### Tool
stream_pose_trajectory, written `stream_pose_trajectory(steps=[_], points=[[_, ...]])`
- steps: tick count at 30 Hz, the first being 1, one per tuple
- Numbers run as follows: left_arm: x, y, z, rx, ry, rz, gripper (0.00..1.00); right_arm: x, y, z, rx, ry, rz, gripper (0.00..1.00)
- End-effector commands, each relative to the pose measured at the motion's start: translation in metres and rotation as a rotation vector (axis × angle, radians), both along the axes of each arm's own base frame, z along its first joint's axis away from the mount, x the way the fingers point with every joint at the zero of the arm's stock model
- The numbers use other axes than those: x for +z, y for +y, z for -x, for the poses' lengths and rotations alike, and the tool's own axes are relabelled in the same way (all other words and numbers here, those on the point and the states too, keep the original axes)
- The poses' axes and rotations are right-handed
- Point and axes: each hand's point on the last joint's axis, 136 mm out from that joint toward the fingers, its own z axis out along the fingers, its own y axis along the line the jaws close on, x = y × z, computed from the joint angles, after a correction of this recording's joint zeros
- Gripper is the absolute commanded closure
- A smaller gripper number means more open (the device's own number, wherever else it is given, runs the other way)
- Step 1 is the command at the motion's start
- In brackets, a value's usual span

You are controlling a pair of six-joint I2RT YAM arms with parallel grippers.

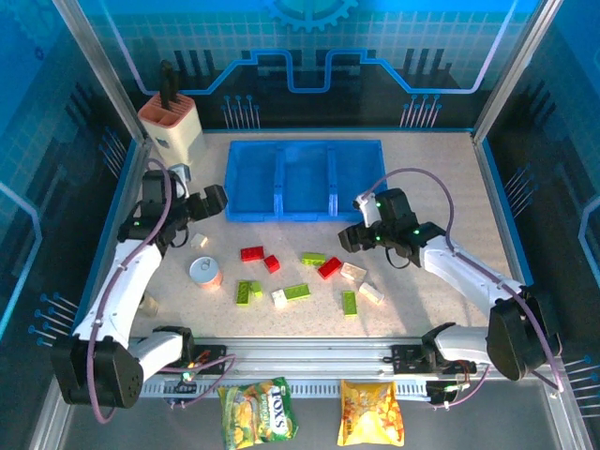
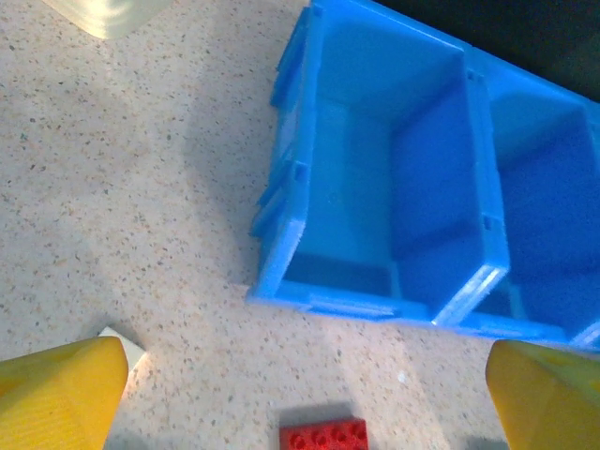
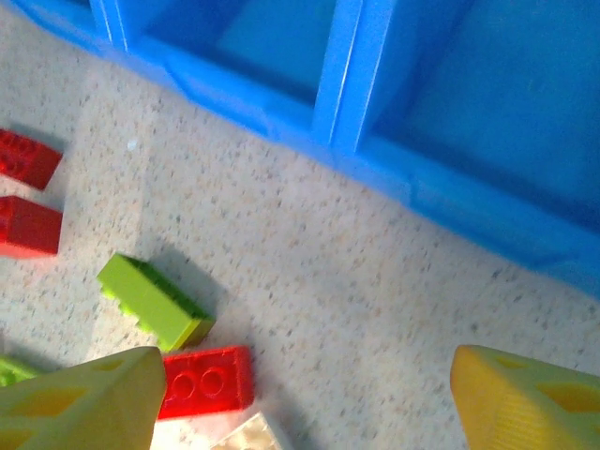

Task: Sort the legos into containers by color
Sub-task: Pick up the lego from the center of the table.

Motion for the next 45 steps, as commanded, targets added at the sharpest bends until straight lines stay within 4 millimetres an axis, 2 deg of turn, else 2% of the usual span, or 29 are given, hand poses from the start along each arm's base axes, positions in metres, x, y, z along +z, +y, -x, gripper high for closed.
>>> stream_pose_trajectory(steps=[1, 4, 5, 11, 20, 24, 30, 39, 45], points=[[-0.001, -0.009, 0.02, -0.094, 0.102, -0.031, 0.01, -0.014, -0.008, 0.024, -0.057, 0.153, 0.074, 0.21], [-0.003, -0.008, 0.017, -0.141, 0.08, -0.091, 0.01, -0.027, -0.012, 0.042, -0.066, 0.226, 0.131, 0.23], [-0.007, -0.007, 0.015, -0.153, 0.08, -0.106, 0.01, -0.019, -0.01, 0.041, -0.072, 0.224, 0.134, 0.23], [-0.029, -0.011, 0.011, -0.179, 0.082, -0.103, 0.01, -0.026, -0.013, 0.065, -0.095, 0.319, 0.219, 0.23], [-0.032, -0.01, 0.01, -0.194, 0.09, -0.113, 0.01, -0.035, 0.025, 0.084, 0.019, 0.334, 0.307, 0.23], [-0.031, -0.009, 0.011, -0.192, 0.088, -0.123, 0.01, -0.047, 0.042, 0.084, 0.106, 0.354, 0.398, 0.23], [-0.031, -0.006, 0.013, -0.185, 0.084, -0.137, 0.01, -0.061, 0.057, 0.078, 0.21, 0.389, 0.55, 0.21], [-0.031, -0.004, 0.013, -0.181, 0.085, -0.15, 0.01, -0.073, 0.066, 0.069, 0.22, 0.443, 0.621, 0.1], [-0.032, -0.003, 0.014, -0.181, 0.086, -0.15, 0.01, -0.084, 0.067, 0.062, 0.216, 0.458, 0.658, 0.08]])
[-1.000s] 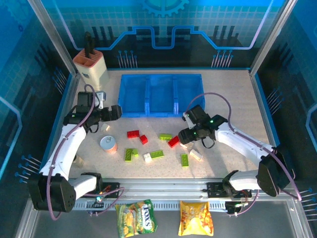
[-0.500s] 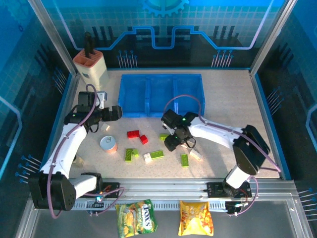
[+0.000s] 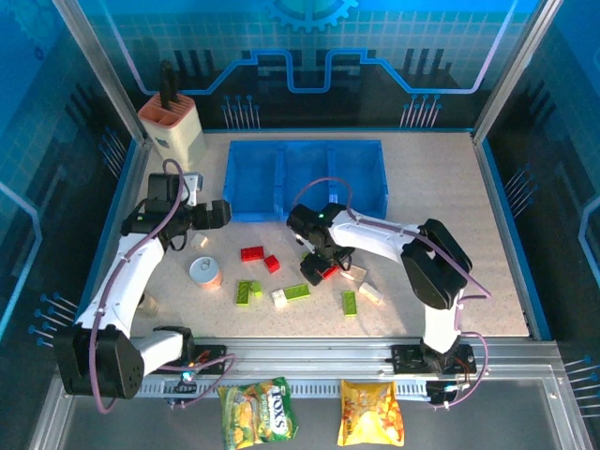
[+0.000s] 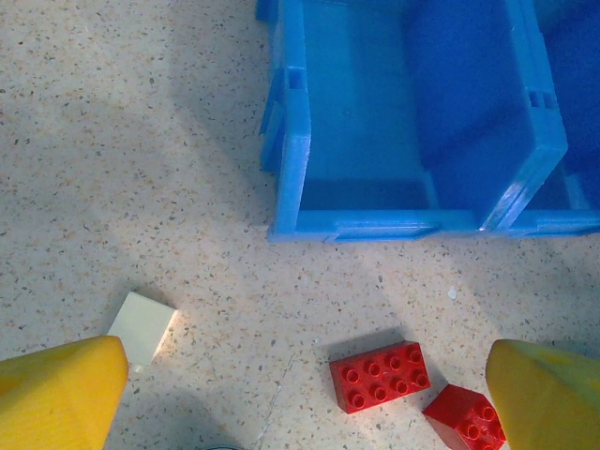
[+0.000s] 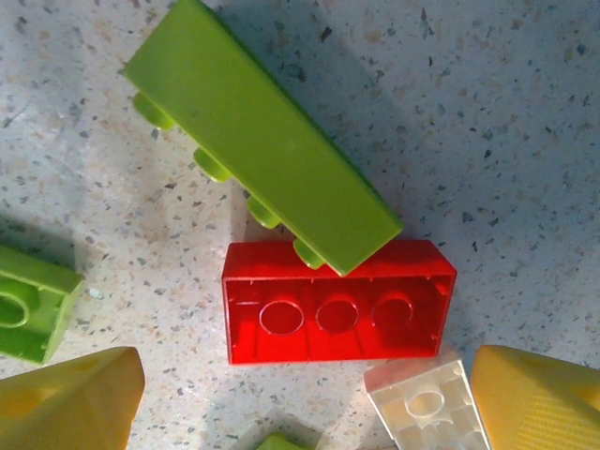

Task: Sort the legos into containers by color
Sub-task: Pick up the lego from the center of the table.

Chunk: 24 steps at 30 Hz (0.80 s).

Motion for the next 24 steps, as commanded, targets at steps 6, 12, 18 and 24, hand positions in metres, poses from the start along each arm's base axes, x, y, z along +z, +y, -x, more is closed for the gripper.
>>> stream_pose_trajectory(steps=[6, 12, 18, 24], points=[[0.004, 0.003, 0.002, -0.009, -0.02, -0.021, 0.01, -0.014, -0.004, 0.0, 0.016, 0.047, 0.05, 0.1], [0.004, 0.002, 0.002, -0.013, -0.022, -0.014, 0.01, -0.022, -0.005, 0.0, 0.017, 0.07, 0.05, 0.14], [0.003, 0.001, 0.003, -0.015, -0.021, -0.009, 0.01, -0.024, -0.006, 0.001, 0.016, 0.077, 0.054, 0.2], [0.004, 0.001, 0.002, -0.014, -0.024, -0.009, 0.01, -0.02, -0.005, 0.001, 0.01, 0.077, 0.047, 0.26]])
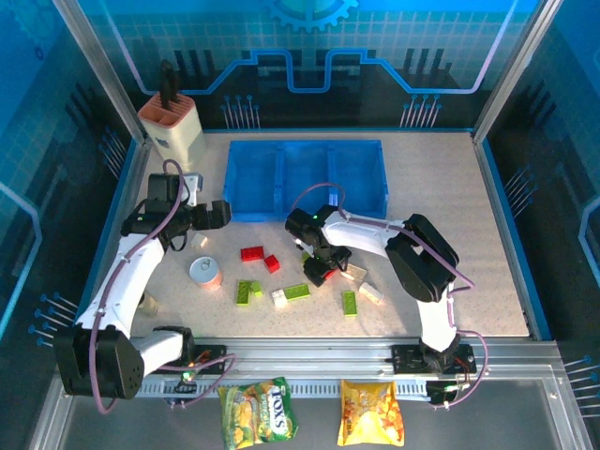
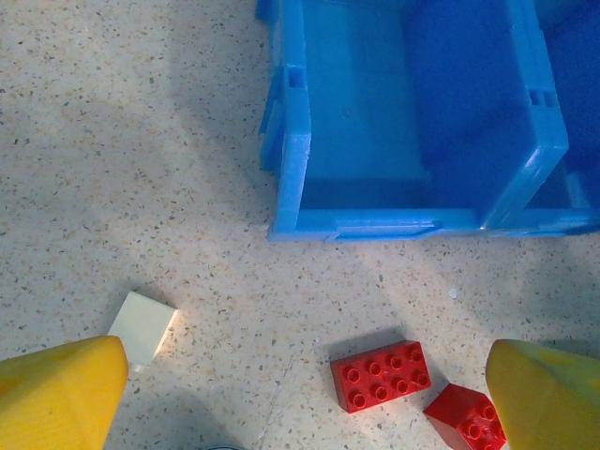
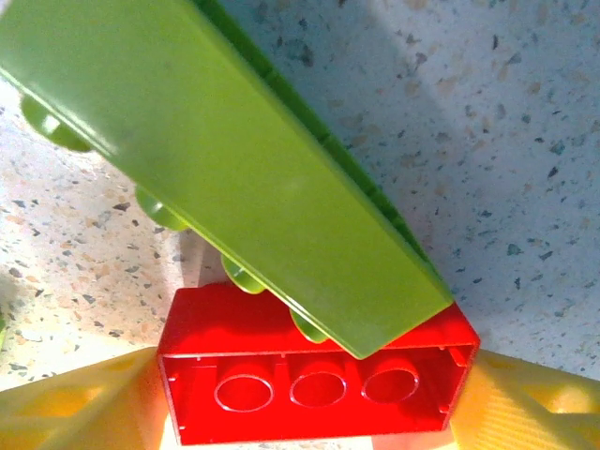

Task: Sort the legos into containers by color
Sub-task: Pick up the lego from the center of the table.

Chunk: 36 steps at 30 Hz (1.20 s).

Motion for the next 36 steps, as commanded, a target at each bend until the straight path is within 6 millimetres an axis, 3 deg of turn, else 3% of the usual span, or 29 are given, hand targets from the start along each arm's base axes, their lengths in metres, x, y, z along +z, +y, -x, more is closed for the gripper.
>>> stream_pose_trajectory(steps=[1, 11, 28, 36], points=[[0.004, 0.001, 0.002, -0.014, -0.021, -0.007, 0.01, 0.004, 0.0, 0.0, -0.01, 0.021, -0.004, 0.27], [0.004, 0.0, 0.001, -0.016, -0.02, -0.008, 0.01, 0.01, 0.0, 0.001, -0.013, 0.021, -0.005, 0.32], [0.004, 0.001, 0.001, -0.017, -0.021, -0.011, 0.01, 0.047, -0.002, -0.004, -0.001, -0.014, -0.024, 0.32], [0.002, 0.002, 0.002, -0.014, -0.013, -0.019, 0.01, 0.057, -0.013, -0.015, -0.116, -0.025, -0.085, 0.34]])
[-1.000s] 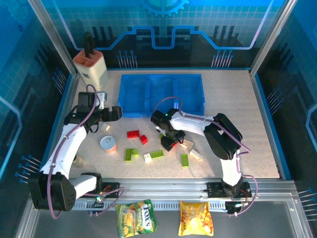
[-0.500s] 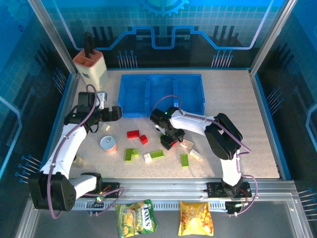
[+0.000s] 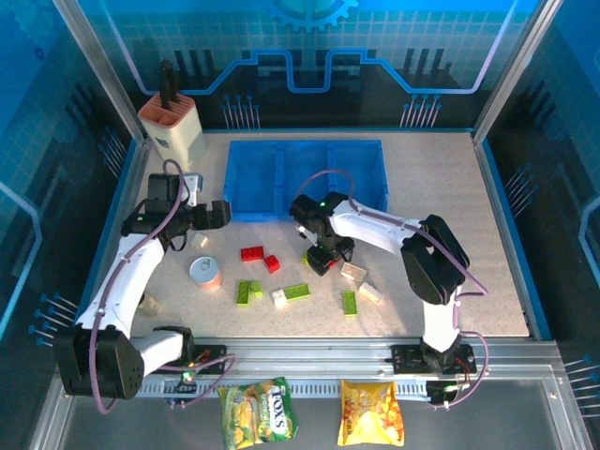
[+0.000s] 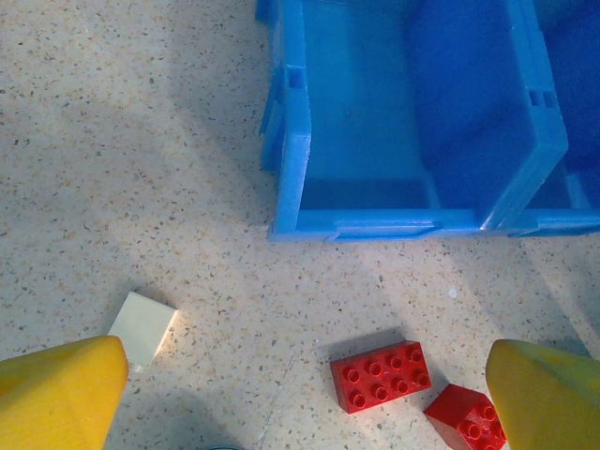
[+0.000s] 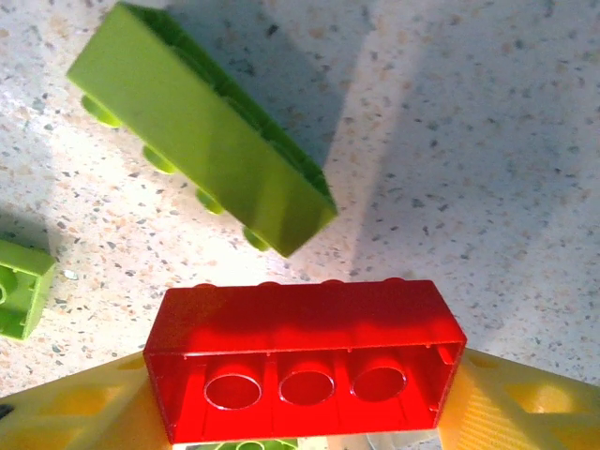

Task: Sort the legos into containers by color
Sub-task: Pick up the lego from the center of the table, then place the lego in the container.

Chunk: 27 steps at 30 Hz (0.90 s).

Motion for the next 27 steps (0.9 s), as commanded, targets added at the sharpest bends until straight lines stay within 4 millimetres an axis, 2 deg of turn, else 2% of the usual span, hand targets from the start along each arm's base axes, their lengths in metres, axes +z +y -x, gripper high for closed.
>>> stream_pose_trajectory(steps=[1, 7, 15, 27], points=[[0.002, 0.002, 0.002, -0.014, -0.012, -0.019, 0.01, 0.018, -0.008, -0.005, -0.099, -0.011, -0.059, 0.34], [0.003, 0.004, 0.002, -0.006, -0.016, -0.027, 0.01, 0.022, -0.025, -0.018, -0.307, -0.039, -0.103, 0.39], [0.003, 0.004, 0.002, -0.006, -0.019, -0.025, 0.01, 0.023, -0.063, -0.035, -0.492, -0.074, -0.051, 0.4], [0.004, 0.005, 0.002, -0.001, -0.019, -0.028, 0.01, 0.045, -0.077, -0.085, -0.576, -0.137, -0.067, 0.4]])
